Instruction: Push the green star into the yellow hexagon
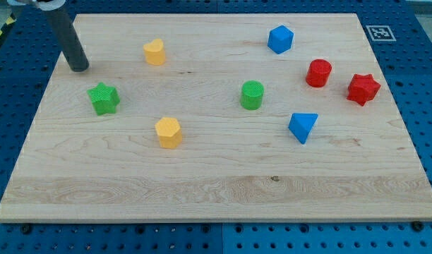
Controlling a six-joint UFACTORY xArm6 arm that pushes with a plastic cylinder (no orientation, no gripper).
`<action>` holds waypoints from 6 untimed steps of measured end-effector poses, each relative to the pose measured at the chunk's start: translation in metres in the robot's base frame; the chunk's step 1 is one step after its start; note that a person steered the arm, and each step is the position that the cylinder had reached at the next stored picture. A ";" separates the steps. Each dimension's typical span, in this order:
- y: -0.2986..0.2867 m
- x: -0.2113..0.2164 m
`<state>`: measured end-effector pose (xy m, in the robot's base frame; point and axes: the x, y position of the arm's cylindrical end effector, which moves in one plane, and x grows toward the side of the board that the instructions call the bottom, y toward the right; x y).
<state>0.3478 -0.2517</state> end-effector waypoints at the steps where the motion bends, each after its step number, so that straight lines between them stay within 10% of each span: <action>1: 0.002 0.000; 4: -0.044 0.019; 6: 0.205 0.085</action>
